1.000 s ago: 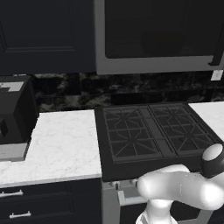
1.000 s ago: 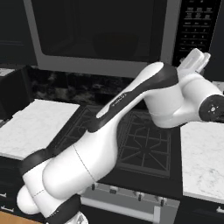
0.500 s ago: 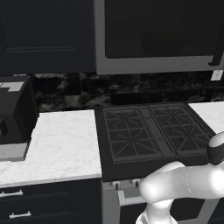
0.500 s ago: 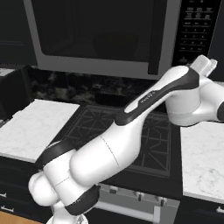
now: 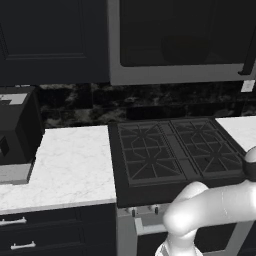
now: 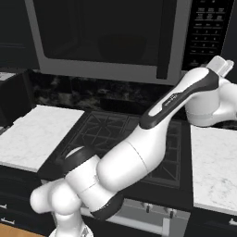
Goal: Pick the corn from the sink and place it in the bowl. Then pick the bowl and place it in the microwave. Then close the microwave door and press the start button.
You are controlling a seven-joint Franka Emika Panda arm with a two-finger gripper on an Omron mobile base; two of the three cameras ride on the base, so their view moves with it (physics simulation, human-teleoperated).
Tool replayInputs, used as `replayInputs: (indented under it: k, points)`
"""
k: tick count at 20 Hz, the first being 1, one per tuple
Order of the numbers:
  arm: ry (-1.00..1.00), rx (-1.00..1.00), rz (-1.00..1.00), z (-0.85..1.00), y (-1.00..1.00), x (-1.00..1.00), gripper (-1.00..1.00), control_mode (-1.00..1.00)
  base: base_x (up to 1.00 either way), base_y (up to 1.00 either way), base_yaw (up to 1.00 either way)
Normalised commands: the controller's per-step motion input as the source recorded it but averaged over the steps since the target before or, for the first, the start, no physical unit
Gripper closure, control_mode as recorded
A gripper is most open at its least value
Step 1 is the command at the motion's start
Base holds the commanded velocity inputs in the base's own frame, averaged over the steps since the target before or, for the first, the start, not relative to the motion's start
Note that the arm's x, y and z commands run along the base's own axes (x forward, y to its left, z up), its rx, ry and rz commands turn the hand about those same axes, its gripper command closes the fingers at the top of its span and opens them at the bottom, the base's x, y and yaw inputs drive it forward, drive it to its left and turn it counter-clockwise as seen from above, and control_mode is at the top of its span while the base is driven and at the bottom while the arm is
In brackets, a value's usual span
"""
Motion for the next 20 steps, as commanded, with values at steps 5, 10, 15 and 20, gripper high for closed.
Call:
replayInputs:
  k: [5,10,15,20]
  points:
    - [0.0,0.02,0.03,0.0,-0.21,0.35,-1.0,-1.0,0.0,0.0,0.0]
    - [0.0,0.03,0.02,0.0,-0.3,0.18,-1.0,-1.0,0.0,0.0,0.0]
    - [0.0,0.02,0.01,-0.06,-0.24,0.23,-1.0,-1.0,0.0,0.0,0.0]
    - [-0.05,0.0,0.0,-0.12,0.02,-0.5,-1.0,-1.0,0.0,0.0,0.0]
